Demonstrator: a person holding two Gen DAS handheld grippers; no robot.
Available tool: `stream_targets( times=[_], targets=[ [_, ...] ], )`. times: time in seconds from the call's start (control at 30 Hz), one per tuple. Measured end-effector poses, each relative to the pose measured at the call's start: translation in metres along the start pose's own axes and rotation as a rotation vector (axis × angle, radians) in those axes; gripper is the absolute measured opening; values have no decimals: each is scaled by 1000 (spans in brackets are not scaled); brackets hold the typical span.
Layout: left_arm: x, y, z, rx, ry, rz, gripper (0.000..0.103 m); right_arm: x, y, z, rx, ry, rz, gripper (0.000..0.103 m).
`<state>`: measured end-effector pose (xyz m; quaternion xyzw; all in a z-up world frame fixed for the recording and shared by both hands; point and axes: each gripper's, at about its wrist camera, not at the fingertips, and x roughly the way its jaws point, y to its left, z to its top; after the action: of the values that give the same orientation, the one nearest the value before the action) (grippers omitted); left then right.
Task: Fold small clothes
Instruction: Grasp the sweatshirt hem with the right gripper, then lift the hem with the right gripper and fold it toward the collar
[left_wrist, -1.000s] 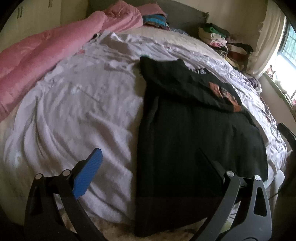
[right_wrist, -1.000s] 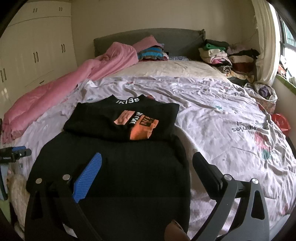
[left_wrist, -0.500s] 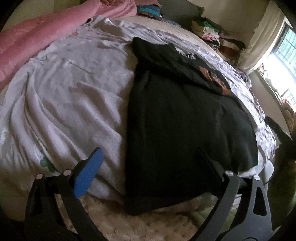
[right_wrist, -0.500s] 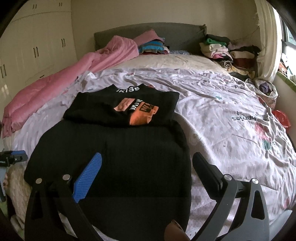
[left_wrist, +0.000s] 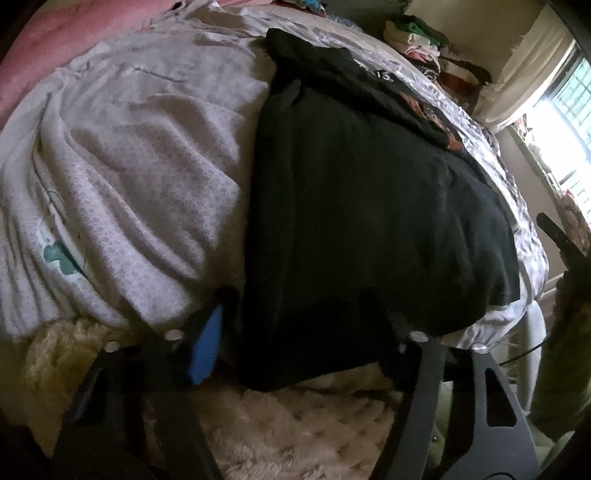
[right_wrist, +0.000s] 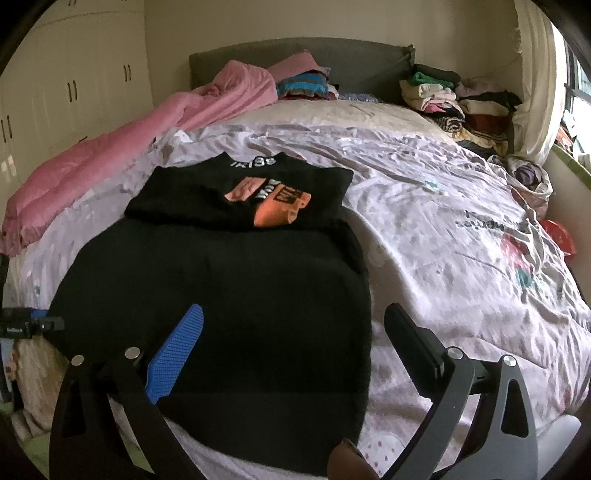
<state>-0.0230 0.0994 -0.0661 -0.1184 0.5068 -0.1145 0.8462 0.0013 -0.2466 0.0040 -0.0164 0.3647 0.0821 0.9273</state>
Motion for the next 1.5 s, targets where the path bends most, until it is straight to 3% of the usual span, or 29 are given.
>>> stream_targets(
  times=[0.03,0.13,0.23,0.4,0.67,0.73,0.9,0.97,1.03,1.07,1.13,1.33,1.5],
  targets=[
    [-1,-1,0,1,-1,-2,42,-1,-1,-2,-3,7,1,98],
    [-2,-3,-1,10,-6,3,32,-3,-5,-13,-14,40,7,98],
    [-4,-1,-1,11,-14,3,27,0,-11,-26,-10,92,18,98],
    [-1,0,-1,3,-10,9,27,2,-22,-49,23,165,66,96],
    [1,-2,-2,9,-11,27,30,9,-38,-74,69,261,73,63],
    [3,-3,-2,10,-13,29,32,12,-41,-79,86,280,90,46],
    [6,-3,-3,4,-5,26,41,20,-43,-86,124,304,126,44],
    [7,-4,-2,5,-3,28,45,23,-43,-87,138,313,137,37],
    [9,-6,-3,13,-4,42,45,23,-42,-83,136,313,156,19],
    [9,-7,-2,14,-4,46,45,21,-39,-81,119,310,155,17],
    [9,-8,-2,18,-4,61,34,16,-37,-76,92,293,150,11],
    [-6,-11,3,29,-42,62,7,-6,-44,-57,118,206,206,8],
    [-34,-18,13,40,-127,8,3,-24,-47,-39,116,114,223,8]
  ],
)
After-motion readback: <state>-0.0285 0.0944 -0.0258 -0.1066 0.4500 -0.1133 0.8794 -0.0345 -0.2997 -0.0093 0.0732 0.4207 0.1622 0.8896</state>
